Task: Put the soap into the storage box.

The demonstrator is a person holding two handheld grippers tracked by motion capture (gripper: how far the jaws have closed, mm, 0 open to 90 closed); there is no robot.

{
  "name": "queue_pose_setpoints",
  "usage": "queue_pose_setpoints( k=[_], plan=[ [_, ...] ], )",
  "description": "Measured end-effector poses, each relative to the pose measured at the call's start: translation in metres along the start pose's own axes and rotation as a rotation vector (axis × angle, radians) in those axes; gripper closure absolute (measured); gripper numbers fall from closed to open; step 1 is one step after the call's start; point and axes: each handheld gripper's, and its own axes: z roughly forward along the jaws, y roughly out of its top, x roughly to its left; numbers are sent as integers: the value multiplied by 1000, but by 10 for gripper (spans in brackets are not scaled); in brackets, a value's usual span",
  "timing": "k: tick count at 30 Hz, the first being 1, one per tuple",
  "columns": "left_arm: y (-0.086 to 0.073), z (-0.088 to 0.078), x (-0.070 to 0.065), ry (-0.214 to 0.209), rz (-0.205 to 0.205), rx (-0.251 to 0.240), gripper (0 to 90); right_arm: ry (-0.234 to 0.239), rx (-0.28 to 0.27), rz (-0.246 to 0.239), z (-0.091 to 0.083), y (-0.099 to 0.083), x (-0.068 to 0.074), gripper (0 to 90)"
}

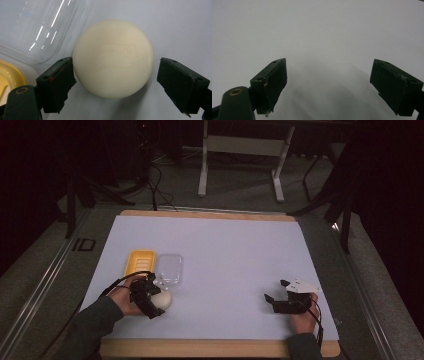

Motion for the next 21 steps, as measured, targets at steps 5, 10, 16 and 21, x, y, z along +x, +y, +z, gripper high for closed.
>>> queue_pose_setpoints(
  k=[5, 10, 16, 21],
  plan=[
    [3, 2, 1, -2, 6, 5, 148, 1, -1, -1, 0, 0, 0, 139],
    [6, 7, 2, -11, 14, 16, 150, 1, -3, 0, 0, 0, 0, 139],
    [7, 9, 3, -18, 17, 25, 155, 1, -3, -1, 0, 0, 0, 139],
    [10, 11, 4, -20, 29, 42, 164, 1, -4, -1, 0, 0, 0, 140]
  ],
)
